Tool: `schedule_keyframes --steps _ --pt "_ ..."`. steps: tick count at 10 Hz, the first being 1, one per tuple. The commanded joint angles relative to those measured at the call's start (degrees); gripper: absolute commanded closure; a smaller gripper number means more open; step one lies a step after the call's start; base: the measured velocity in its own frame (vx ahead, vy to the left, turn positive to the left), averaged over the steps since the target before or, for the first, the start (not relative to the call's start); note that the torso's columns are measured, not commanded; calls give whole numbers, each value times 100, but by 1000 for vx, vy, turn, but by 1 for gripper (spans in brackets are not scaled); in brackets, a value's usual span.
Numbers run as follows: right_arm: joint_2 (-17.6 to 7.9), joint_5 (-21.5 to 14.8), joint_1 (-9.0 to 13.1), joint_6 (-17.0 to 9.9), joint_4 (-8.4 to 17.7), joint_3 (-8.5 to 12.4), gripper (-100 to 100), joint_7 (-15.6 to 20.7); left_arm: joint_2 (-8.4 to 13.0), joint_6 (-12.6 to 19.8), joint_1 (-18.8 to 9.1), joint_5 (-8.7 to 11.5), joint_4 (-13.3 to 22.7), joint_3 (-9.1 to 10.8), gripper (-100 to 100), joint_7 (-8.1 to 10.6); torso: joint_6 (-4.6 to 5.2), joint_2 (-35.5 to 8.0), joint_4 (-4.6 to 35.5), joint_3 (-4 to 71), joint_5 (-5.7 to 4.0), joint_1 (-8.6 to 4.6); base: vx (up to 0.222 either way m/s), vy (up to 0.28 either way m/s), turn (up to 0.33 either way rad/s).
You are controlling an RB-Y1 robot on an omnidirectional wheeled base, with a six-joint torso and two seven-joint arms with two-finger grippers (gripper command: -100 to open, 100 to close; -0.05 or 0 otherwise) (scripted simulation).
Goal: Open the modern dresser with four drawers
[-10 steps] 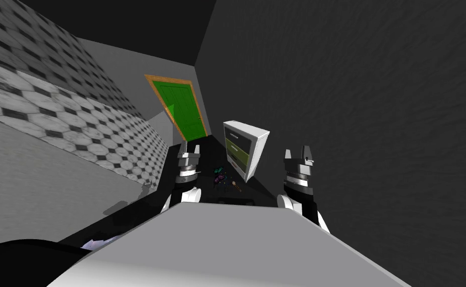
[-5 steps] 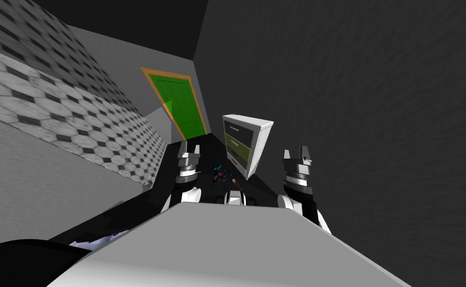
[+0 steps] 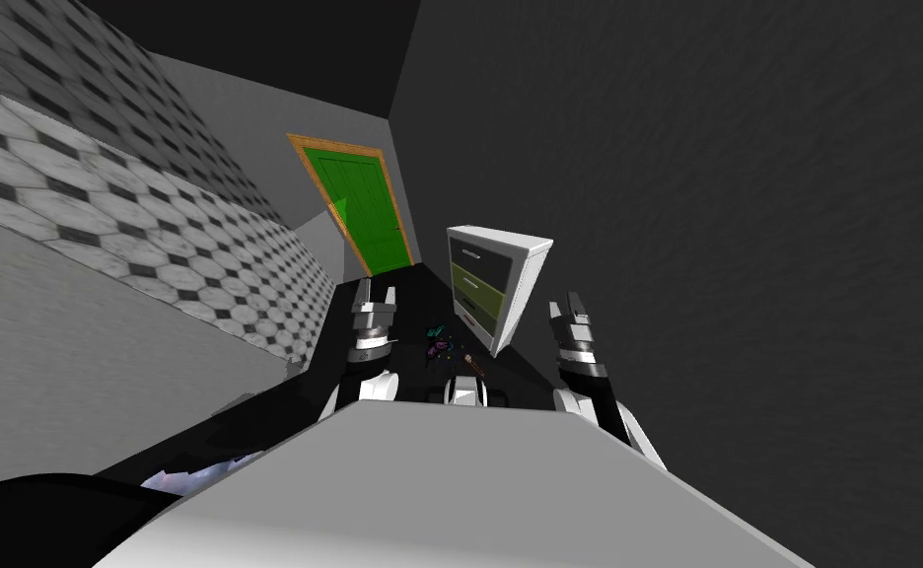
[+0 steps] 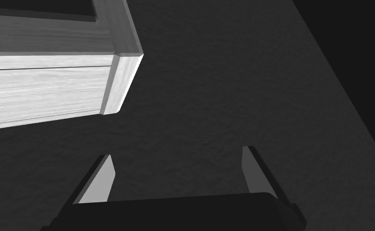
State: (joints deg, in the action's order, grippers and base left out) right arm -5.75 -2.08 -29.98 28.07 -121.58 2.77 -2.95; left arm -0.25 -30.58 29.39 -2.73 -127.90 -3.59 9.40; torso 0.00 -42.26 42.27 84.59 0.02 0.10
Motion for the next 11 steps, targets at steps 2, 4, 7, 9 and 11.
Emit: schedule_keyframes --steps 2,4,7,9,11 --pt "-271 -394 128 -505 454 -175 -100 167 -1 0 0 0 0 -1 0 0 0 -6 2 -4 3 8 12 146 45" --pt "-422 -733 251 -856 886 -313 -100 306 0 0 0 0 0 0 0 0 0 4 -1 2 -5 -18 49 148 72" --pt "-528 -1134 391 -1374 1275 -469 -100 463 0 0 0 0 0 0 0 0 0 -11 3 -7 -5 -20 27 138 59" --pt "-569 -1397 467 -1660 1548 -551 -100 548 0 0 0 0 0 0 0 0 2 -5 2 -4 1 -7 39 150 40" --pt "-608 -1634 549 -1888 1890 -634 -100 636 0 0 0 0 0 0 0 0 2 -1 0 1 -5 -24 36 111 48"
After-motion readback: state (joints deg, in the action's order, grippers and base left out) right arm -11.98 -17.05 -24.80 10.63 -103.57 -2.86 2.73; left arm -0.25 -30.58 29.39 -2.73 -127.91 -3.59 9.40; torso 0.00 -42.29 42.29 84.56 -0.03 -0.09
